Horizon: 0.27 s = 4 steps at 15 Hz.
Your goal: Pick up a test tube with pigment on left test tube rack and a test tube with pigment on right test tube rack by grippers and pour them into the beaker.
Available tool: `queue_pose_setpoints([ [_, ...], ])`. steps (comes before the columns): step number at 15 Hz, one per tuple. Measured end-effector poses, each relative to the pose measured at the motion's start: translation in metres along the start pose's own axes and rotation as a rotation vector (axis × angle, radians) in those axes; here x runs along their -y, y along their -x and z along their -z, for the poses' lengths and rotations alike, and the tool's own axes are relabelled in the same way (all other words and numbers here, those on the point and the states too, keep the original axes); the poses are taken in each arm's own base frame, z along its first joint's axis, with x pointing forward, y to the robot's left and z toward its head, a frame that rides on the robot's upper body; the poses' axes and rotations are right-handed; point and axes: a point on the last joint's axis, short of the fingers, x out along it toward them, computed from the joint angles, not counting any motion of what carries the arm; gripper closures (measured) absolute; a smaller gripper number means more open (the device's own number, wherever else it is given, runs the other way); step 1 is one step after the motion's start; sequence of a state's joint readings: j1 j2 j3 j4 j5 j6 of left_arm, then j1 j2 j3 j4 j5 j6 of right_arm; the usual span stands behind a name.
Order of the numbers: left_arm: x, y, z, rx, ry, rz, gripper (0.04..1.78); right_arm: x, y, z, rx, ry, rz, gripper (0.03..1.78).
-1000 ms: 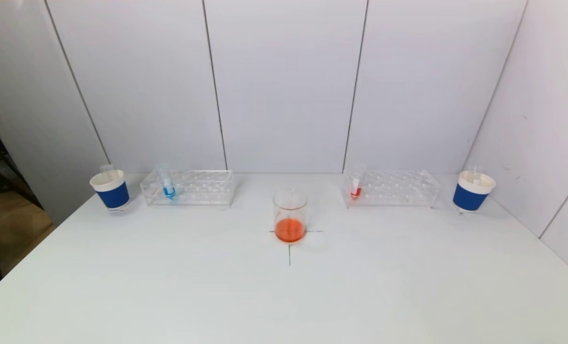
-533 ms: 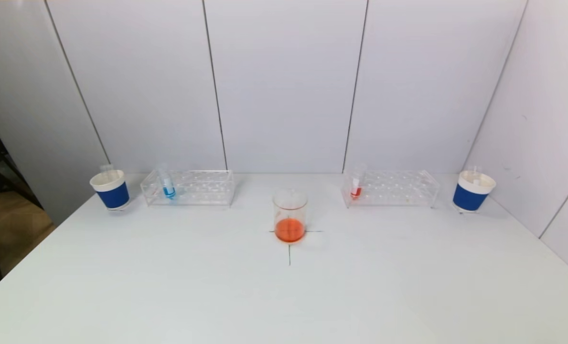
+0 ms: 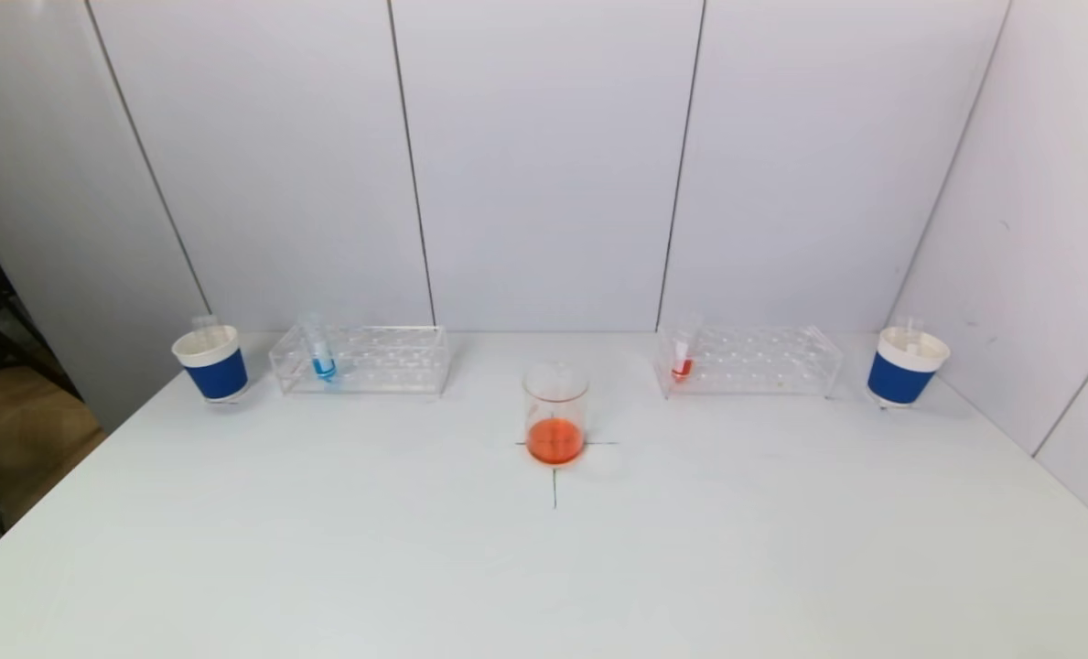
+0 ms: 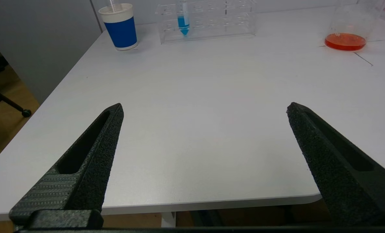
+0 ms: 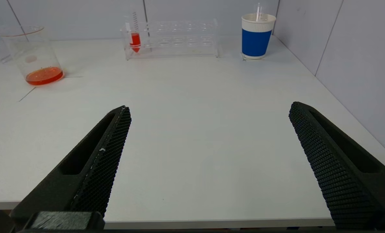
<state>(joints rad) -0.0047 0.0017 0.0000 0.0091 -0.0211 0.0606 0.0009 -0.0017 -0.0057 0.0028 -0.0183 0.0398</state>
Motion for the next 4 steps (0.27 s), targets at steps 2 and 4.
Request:
queue_pose_setpoints([
  [2,0.0000,0.0000,0.0000,0.000,0.000,-0.001,0.06,0.0000,0.0000,0.0000,0.000,0.000,0.000,0.04],
  [4,0.0000,0.0000,0.0000,0.000,0.000,0.000,0.06,0.0000,0.0000,0.0000,0.000,0.000,0.000,0.04],
])
